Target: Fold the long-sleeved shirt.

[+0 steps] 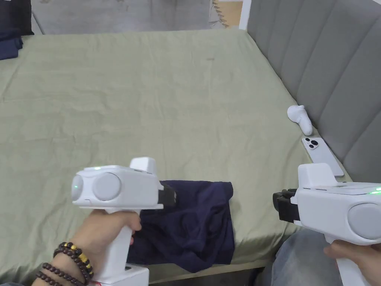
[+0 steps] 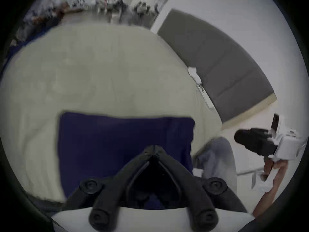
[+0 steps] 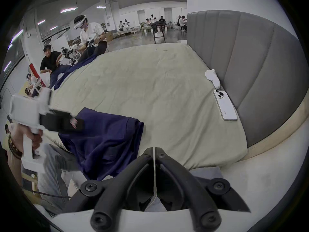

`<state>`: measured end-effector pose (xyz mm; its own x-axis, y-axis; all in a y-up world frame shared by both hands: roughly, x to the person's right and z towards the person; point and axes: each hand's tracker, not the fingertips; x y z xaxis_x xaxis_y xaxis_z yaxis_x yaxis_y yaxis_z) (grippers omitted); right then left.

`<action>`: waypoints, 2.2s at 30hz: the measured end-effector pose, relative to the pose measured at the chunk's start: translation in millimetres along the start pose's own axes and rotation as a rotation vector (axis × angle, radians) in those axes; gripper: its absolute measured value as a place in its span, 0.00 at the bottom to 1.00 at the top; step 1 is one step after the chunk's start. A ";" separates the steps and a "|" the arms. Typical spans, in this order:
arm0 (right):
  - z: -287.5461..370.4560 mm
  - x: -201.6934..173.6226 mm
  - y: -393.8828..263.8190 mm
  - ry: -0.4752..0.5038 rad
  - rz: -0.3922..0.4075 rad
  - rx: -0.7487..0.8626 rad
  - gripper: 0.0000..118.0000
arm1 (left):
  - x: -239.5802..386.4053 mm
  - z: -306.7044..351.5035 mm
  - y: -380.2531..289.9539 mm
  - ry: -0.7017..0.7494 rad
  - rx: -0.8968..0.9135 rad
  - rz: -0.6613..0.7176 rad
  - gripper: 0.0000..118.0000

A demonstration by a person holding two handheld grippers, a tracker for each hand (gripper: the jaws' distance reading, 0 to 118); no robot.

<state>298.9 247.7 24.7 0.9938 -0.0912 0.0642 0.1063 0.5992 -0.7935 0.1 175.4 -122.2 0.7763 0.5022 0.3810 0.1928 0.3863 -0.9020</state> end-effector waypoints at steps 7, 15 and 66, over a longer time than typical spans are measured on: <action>3.0 6.1 -4.0 -0.029 -0.007 -0.019 0.00 | 33.5 -92.8 -35.0 -0.048 -0.080 0.078 0.03; -11.0 -6.7 7.3 0.070 -0.078 -0.015 0.00 | 40.9 -56.8 -28.4 -0.133 0.000 0.066 0.03; -103.8 -197.1 88.2 0.312 0.153 0.095 0.00 | -235.8 96.6 -0.4 -0.154 0.395 0.429 0.20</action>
<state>108.9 236.0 -120.8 0.9418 -0.2246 -0.2502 -0.0254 0.6945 -0.7191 -241.0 131.6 -192.1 0.6340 0.7716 0.0515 -0.3786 0.3678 -0.8493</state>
